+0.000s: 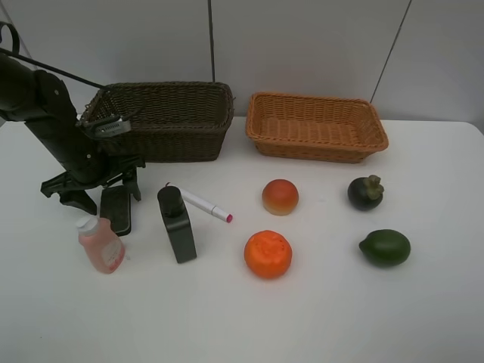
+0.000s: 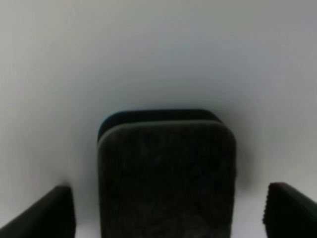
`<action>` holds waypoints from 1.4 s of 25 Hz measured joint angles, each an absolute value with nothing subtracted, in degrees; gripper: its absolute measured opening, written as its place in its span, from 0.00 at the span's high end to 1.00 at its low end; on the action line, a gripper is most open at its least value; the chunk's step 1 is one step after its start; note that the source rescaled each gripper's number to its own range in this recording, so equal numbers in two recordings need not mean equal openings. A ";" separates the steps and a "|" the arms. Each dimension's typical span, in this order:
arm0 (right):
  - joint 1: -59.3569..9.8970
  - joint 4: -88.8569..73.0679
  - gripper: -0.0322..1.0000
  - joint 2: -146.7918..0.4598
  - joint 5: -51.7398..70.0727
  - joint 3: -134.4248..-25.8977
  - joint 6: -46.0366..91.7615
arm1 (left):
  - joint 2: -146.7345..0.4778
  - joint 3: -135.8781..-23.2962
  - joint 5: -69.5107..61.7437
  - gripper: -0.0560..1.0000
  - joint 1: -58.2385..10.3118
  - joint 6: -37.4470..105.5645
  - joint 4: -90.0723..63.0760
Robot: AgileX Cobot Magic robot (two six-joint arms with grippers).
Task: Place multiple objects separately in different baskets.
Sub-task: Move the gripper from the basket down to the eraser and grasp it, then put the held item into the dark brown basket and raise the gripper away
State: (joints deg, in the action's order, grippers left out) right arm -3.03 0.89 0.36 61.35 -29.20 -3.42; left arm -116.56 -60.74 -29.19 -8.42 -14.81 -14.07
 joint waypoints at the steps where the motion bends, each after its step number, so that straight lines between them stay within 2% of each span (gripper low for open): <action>1: -3.03 0.89 0.00 0.36 61.35 -29.20 -3.42 | -116.63 -60.74 -29.00 0.21 -8.42 -14.81 -14.04; 3: -3.03 0.89 0.00 0.36 61.35 -29.20 -3.42 | -116.82 -60.74 -29.07 0.45 -8.42 -14.81 -14.04; 4: -3.03 0.89 0.00 0.36 61.35 -29.20 -3.42 | -116.81 -60.74 -29.07 0.46 -8.42 -14.81 -14.04; 13: -3.03 0.89 0.00 0.36 61.35 -29.20 -3.42 | -114.74 -60.59 -30.06 0.45 -8.42 -13.75 -14.09; 20: -3.03 0.89 0.00 0.36 61.35 -29.20 -3.42 | -99.56 -60.55 -30.38 0.45 -8.42 -13.14 -14.32; 26: -3.03 0.89 0.00 0.36 61.35 -29.20 -3.42 | -93.13 -61.87 -16.88 0.45 -8.42 -13.12 -14.32; 35: -3.03 0.89 0.00 0.36 61.35 -29.20 -3.42 | -103.74 -70.35 4.54 0.45 -8.42 -10.67 -14.17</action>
State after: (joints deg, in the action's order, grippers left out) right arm -3.03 0.89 0.36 61.35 -29.20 -3.42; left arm -103.74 -70.35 4.54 -8.42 -10.67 -14.17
